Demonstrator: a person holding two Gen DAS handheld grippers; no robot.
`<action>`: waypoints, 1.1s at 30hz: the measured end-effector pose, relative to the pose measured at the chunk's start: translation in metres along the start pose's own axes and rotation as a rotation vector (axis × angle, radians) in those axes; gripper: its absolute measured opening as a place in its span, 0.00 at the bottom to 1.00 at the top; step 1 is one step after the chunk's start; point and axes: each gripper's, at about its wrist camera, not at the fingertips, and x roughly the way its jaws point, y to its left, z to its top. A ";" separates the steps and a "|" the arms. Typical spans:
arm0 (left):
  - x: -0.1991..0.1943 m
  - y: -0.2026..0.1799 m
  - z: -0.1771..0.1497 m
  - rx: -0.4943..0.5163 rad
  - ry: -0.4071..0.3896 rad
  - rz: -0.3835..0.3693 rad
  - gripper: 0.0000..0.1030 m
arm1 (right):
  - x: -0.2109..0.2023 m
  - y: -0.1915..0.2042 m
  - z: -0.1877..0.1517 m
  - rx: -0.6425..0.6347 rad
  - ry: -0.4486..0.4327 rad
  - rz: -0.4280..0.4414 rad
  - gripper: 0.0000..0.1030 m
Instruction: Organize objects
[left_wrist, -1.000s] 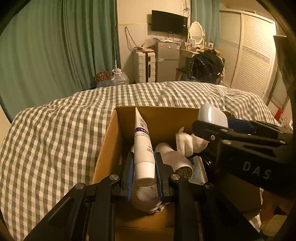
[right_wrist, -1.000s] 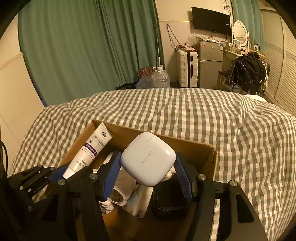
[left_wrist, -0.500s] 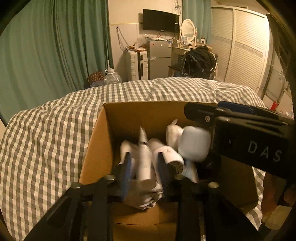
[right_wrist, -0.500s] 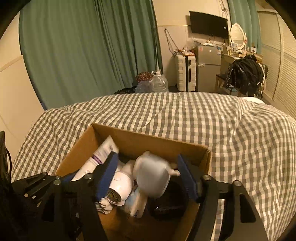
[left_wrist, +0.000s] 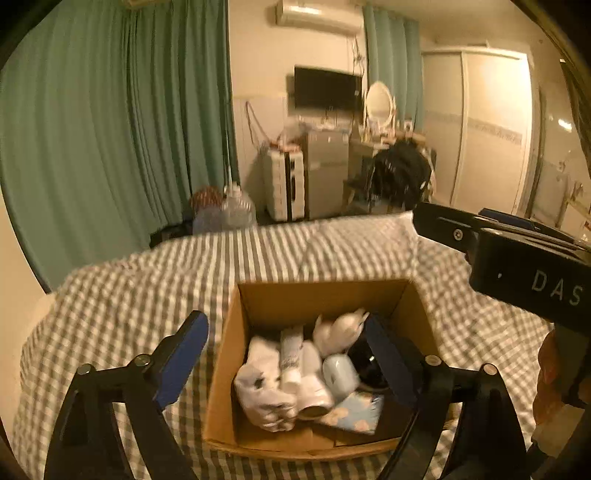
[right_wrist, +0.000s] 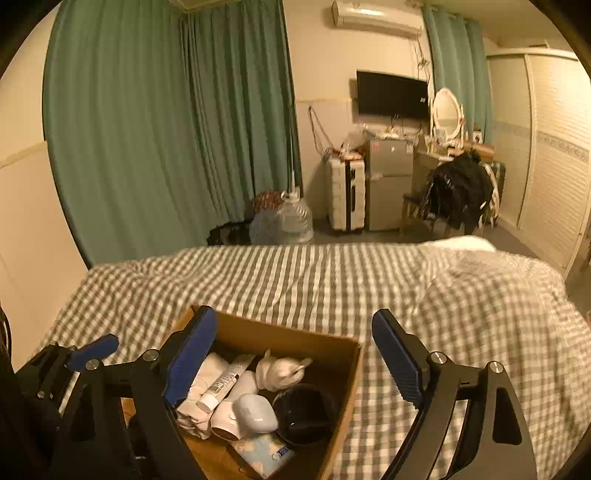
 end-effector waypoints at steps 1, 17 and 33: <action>-0.008 -0.001 0.003 0.002 -0.016 0.006 0.93 | -0.010 0.000 0.004 0.001 -0.014 -0.006 0.84; -0.133 0.003 0.033 0.031 -0.219 0.083 1.00 | -0.191 0.024 0.046 -0.079 -0.307 -0.080 0.98; -0.156 0.015 -0.024 -0.074 -0.318 0.209 1.00 | -0.182 0.018 -0.022 -0.040 -0.301 -0.074 0.99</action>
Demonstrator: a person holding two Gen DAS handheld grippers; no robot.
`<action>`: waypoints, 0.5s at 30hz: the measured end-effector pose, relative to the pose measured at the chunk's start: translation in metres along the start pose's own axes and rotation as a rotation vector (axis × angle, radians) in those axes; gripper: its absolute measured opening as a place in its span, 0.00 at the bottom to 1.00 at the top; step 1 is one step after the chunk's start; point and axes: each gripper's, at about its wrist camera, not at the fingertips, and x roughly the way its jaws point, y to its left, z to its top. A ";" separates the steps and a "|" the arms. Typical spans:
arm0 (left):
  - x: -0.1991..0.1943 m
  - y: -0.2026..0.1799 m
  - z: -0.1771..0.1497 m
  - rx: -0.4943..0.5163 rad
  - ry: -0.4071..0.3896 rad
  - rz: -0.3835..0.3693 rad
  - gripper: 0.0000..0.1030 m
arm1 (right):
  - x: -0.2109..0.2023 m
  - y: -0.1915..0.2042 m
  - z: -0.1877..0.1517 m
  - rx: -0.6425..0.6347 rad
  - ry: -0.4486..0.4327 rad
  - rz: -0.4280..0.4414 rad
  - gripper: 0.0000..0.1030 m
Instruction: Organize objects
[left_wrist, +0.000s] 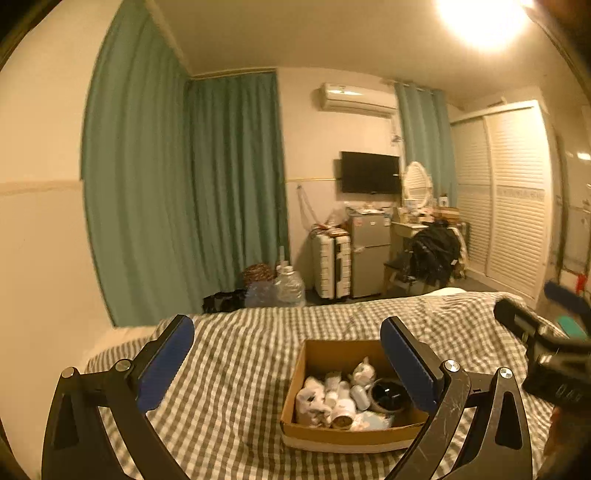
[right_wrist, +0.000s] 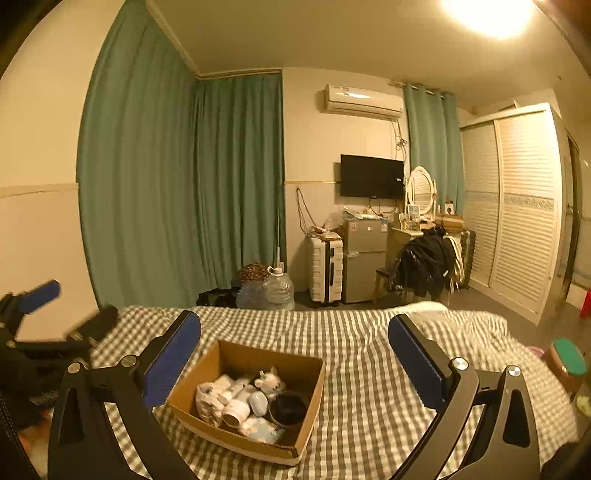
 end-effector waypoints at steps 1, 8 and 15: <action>0.002 0.001 -0.013 -0.012 -0.013 0.016 1.00 | 0.006 -0.001 -0.011 0.001 0.005 -0.003 0.99; 0.027 -0.001 -0.072 0.024 0.008 0.039 1.00 | 0.045 -0.011 -0.090 -0.017 0.085 -0.090 0.99; 0.037 -0.001 -0.079 0.001 0.063 0.019 1.00 | 0.054 -0.009 -0.102 -0.043 0.108 -0.085 0.99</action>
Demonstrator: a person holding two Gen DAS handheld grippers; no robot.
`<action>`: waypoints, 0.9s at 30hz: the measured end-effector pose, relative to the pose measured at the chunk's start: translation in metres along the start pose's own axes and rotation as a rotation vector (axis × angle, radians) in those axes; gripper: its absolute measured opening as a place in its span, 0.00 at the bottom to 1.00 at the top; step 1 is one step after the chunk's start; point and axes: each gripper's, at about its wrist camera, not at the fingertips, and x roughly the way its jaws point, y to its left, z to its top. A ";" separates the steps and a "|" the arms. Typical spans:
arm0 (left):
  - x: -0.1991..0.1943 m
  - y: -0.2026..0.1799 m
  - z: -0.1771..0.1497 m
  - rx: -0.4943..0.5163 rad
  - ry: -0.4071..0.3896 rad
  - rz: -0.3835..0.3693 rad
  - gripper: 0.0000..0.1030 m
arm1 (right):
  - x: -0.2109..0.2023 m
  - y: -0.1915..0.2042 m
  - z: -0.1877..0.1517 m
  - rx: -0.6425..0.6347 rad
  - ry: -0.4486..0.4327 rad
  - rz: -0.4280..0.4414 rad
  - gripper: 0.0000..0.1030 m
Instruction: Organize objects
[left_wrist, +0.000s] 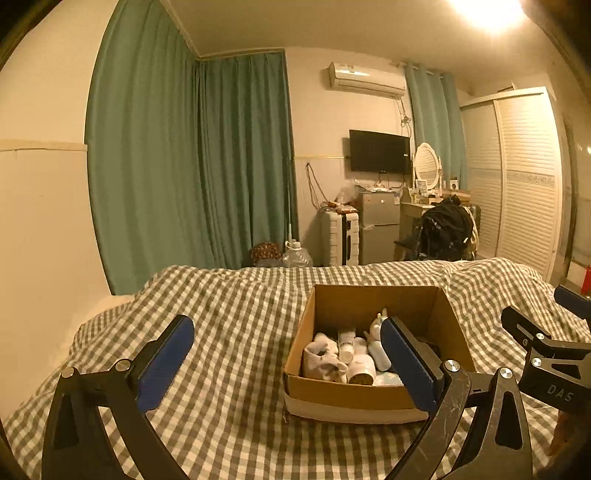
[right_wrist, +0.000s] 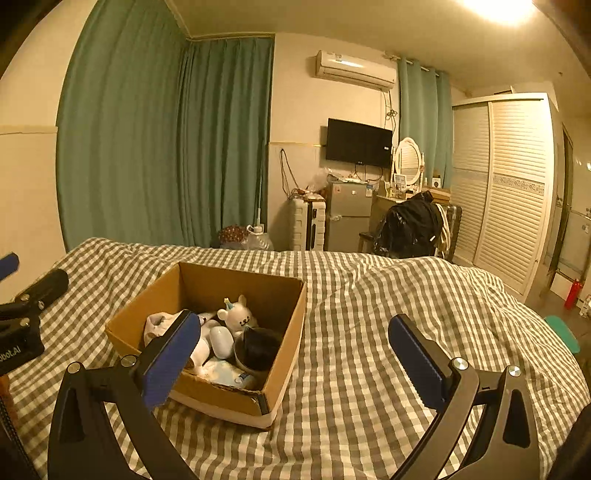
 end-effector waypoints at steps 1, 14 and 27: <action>0.000 -0.001 0.000 0.004 0.001 0.002 1.00 | -0.001 0.000 0.000 -0.002 -0.004 -0.004 0.99; 0.005 -0.007 -0.004 0.029 0.034 0.001 1.00 | -0.008 0.005 0.001 -0.014 -0.005 -0.013 0.99; 0.007 -0.006 -0.005 0.014 0.053 -0.016 1.00 | -0.006 0.010 -0.001 -0.025 0.011 -0.002 0.99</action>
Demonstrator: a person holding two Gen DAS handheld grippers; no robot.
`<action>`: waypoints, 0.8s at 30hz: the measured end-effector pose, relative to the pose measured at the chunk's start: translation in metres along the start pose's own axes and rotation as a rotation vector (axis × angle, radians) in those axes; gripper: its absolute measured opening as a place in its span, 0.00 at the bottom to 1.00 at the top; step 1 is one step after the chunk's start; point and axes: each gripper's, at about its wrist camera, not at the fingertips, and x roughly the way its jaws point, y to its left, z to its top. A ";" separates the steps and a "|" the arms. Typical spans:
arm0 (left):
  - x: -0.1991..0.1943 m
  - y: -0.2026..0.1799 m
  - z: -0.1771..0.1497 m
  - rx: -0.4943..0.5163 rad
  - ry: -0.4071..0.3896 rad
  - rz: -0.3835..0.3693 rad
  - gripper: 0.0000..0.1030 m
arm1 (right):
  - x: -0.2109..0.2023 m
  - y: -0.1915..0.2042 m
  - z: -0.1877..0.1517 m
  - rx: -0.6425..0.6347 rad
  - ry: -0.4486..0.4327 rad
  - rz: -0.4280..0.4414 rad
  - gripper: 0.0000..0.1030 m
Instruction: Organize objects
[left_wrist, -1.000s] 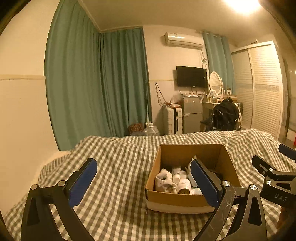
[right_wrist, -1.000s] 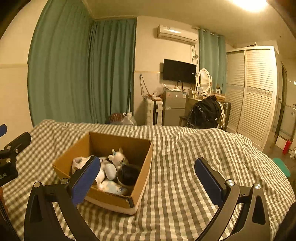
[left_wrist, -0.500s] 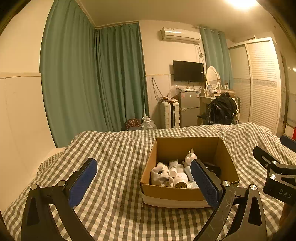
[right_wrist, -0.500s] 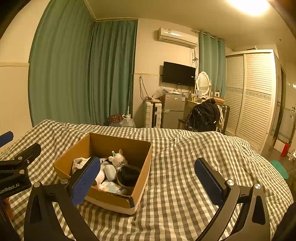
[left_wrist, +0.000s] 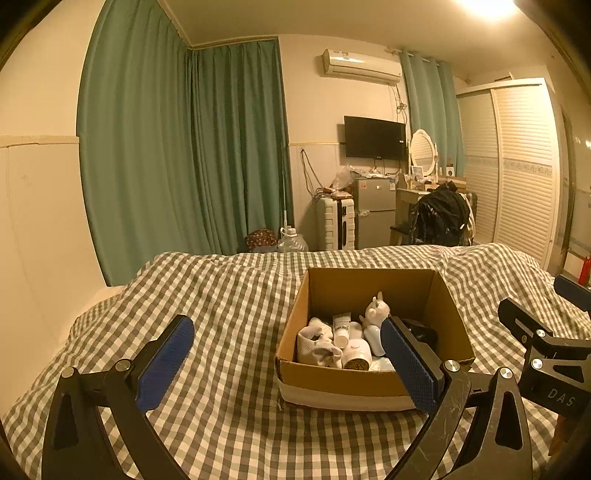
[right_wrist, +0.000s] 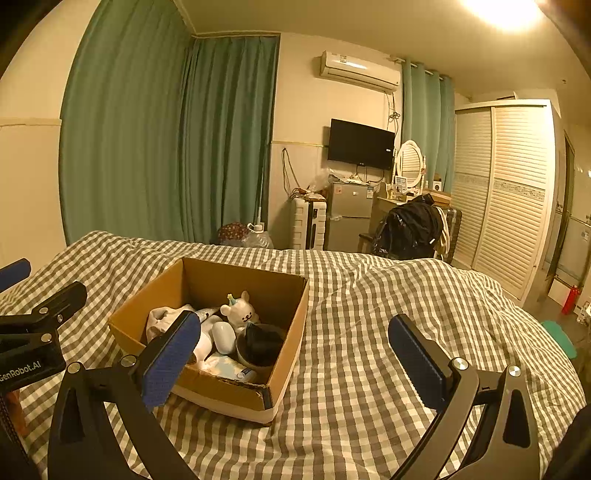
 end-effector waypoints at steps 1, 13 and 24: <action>0.000 0.000 0.000 0.000 0.000 -0.001 1.00 | 0.000 0.000 0.000 0.000 0.001 0.001 0.99; -0.001 -0.001 0.001 -0.002 0.003 -0.006 1.00 | 0.003 0.002 -0.002 -0.005 0.011 0.006 0.99; 0.001 -0.002 0.000 0.007 0.002 -0.004 1.00 | 0.005 0.004 -0.003 -0.006 0.018 0.006 0.99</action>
